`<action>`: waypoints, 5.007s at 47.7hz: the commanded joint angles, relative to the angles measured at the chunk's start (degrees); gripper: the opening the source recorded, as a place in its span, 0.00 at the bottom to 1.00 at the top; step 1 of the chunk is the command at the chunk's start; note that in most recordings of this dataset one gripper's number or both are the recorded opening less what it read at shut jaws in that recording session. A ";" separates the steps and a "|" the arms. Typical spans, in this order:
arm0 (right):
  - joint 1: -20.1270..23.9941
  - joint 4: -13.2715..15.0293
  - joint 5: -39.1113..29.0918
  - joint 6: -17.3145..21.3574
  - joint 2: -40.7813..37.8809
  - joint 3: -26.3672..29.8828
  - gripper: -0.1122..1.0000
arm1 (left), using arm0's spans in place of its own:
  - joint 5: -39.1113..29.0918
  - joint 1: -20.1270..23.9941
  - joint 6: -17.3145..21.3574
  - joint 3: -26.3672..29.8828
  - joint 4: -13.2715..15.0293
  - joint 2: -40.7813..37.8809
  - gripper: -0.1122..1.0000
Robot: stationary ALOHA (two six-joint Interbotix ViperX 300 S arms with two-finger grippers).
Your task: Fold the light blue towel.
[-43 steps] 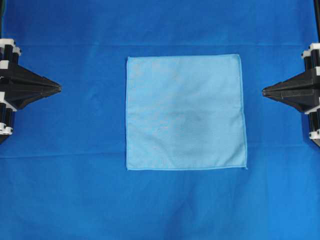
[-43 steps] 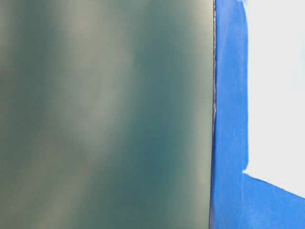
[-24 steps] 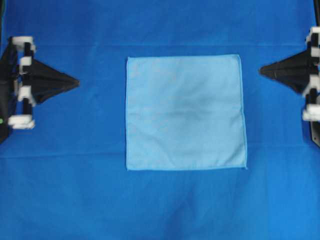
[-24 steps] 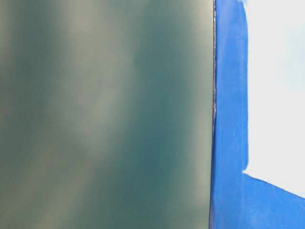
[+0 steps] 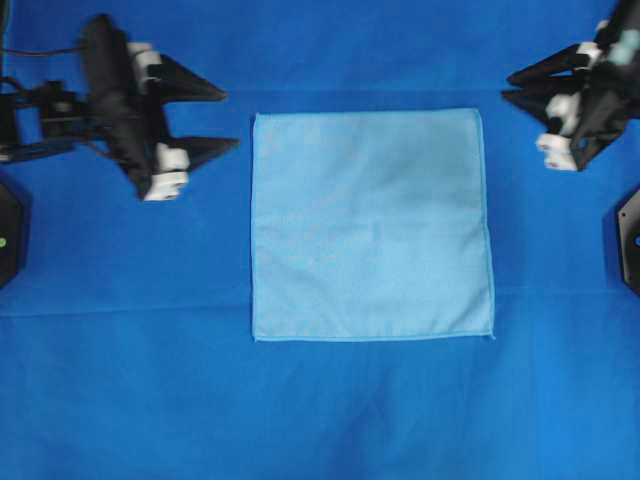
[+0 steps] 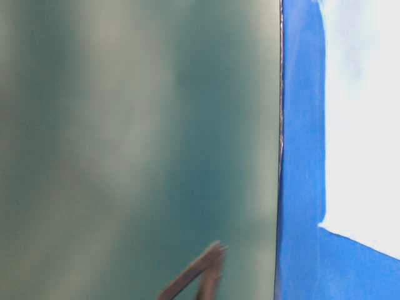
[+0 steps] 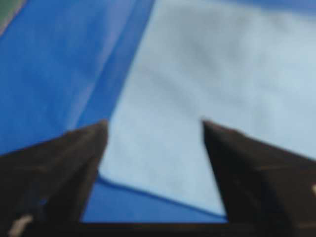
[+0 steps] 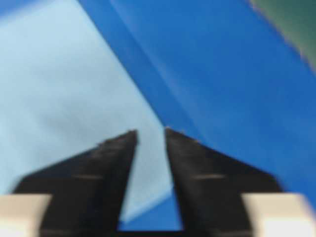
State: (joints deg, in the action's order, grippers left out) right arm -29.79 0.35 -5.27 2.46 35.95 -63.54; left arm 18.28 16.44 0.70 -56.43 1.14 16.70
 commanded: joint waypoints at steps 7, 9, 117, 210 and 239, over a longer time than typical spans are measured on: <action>-1.41 2.90 0.62 -0.26 -12.22 3.69 0.65 | 0.70 2.99 0.26 6.15 0.00 -10.81 0.87; -1.49 3.25 0.88 -0.26 -14.50 4.31 0.63 | 0.79 3.87 0.26 6.94 0.00 -13.10 0.87; 11.51 3.69 -10.46 9.23 -16.00 3.69 0.11 | -19.34 -7.38 8.79 13.45 0.00 -18.90 0.11; 34.19 14.77 -18.54 35.24 -12.57 7.03 0.65 | -23.73 -20.48 2.02 17.14 0.09 -13.71 0.75; 25.66 19.60 -11.69 35.16 -25.75 6.59 0.65 | -19.34 -13.27 3.43 15.56 0.09 -21.88 0.74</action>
State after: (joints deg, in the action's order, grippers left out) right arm -3.34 19.78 -18.28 37.53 11.25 -57.39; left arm -2.20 2.64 4.04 -41.13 1.23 -4.92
